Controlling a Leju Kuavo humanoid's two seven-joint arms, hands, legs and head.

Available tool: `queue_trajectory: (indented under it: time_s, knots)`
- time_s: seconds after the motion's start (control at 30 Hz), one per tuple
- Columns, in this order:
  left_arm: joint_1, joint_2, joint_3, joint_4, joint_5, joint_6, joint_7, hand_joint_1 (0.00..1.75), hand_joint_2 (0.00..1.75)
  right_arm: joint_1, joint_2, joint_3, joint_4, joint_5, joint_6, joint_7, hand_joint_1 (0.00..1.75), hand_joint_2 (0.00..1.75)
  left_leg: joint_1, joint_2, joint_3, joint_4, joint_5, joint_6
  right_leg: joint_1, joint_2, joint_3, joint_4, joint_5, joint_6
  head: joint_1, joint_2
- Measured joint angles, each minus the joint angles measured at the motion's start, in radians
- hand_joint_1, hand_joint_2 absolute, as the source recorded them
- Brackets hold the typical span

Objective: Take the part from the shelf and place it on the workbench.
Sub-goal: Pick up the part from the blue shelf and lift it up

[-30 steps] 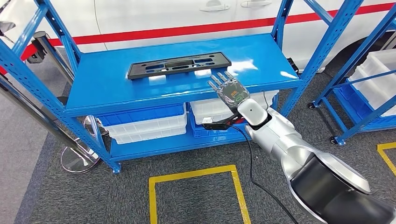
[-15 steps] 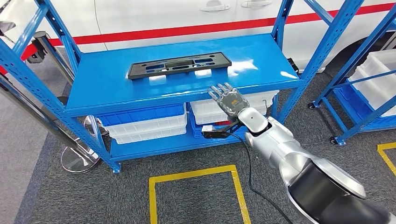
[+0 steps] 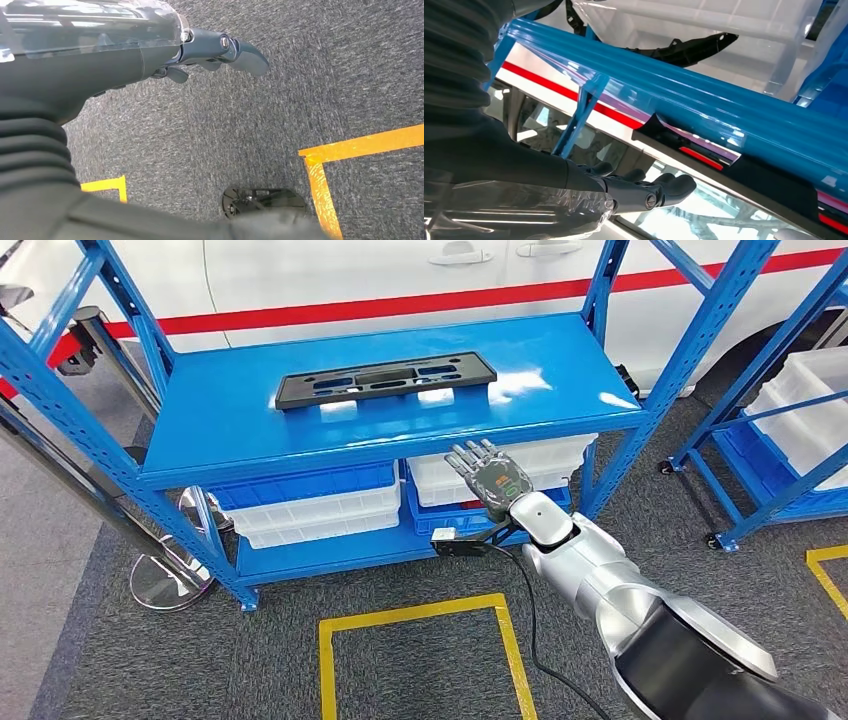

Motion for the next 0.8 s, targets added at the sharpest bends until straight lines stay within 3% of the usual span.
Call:
queue_trajectory:
  time_s: [0.13, 0.27, 0.43, 0.57, 0.63, 0.7, 0.8]
  knots:
    - [-0.002, 0.001, 0.0, 0.0, -0.013, 0.001, 0.017, 0.0, 0.0, 0.011, -0.004, -0.004, -0.002, 0.013, -0.018, 0.019, 0.0, 1.75, -0.003, 0.001, -0.006, 0.0, 0.005, 0.011, -0.002, 0.001, -0.001, -0.008, 0.008, 0.012, 0.0, 0.0]
    - [-0.005, 0.0, 0.0, 0.0, -0.018, -0.002, 0.035, 0.0, 0.0, 0.01, -0.015, -0.022, -0.021, 0.018, -0.053, 0.017, 0.0, 1.75, 0.0, 0.001, -0.011, -0.013, 0.019, 0.009, 0.001, 0.001, -0.003, -0.018, 0.02, 0.008, 0.0, 0.0]
    - [-0.01, 0.002, -0.003, 0.0, -0.026, -0.015, 0.047, 0.0, 0.0, -0.023, -0.027, -0.051, -0.068, 0.018, -0.05, -0.022, 0.0, 1.75, -0.007, 0.001, -0.018, -0.003, 0.018, 0.015, -0.004, 0.0, -0.003, -0.024, 0.026, 0.02, 0.0, 0.0]
    - [-0.013, 0.003, -0.003, 0.0, -0.025, -0.017, 0.047, 0.0, 0.0, -0.045, -0.032, -0.064, -0.093, 0.023, -0.046, -0.035, 0.0, 1.75, -0.013, 0.002, -0.023, 0.0, 0.016, 0.027, -0.008, 0.0, -0.003, -0.026, 0.031, 0.032, 0.0, 0.0]
    - [-0.014, 0.003, -0.003, 0.0, -0.023, -0.017, 0.045, 0.0, 0.0, -0.05, -0.032, -0.065, -0.102, 0.032, -0.045, -0.039, 0.0, 1.75, -0.009, 0.002, -0.025, -0.006, 0.016, 0.038, -0.008, 0.0, -0.008, -0.015, 0.036, 0.04, 0.0, 0.0]
    - [-0.015, 0.003, -0.003, 0.0, -0.019, -0.017, 0.043, 0.0, 0.0, -0.057, -0.033, -0.065, -0.109, 0.039, -0.042, -0.041, 0.0, 1.75, -0.003, 0.002, -0.014, -0.013, 0.014, 0.05, -0.009, -0.001, -0.034, 0.031, 0.026, 0.043, 0.0, 0.0]
    - [-0.016, 0.003, -0.003, 0.0, -0.014, -0.017, 0.039, 0.0, 0.0, -0.064, -0.033, -0.066, -0.112, 0.044, -0.036, -0.042, 0.0, 1.75, -0.002, 0.002, -0.002, -0.017, 0.01, 0.054, -0.008, -0.002, -0.148, 0.202, -0.025, 0.045, 0.0, 0.0]
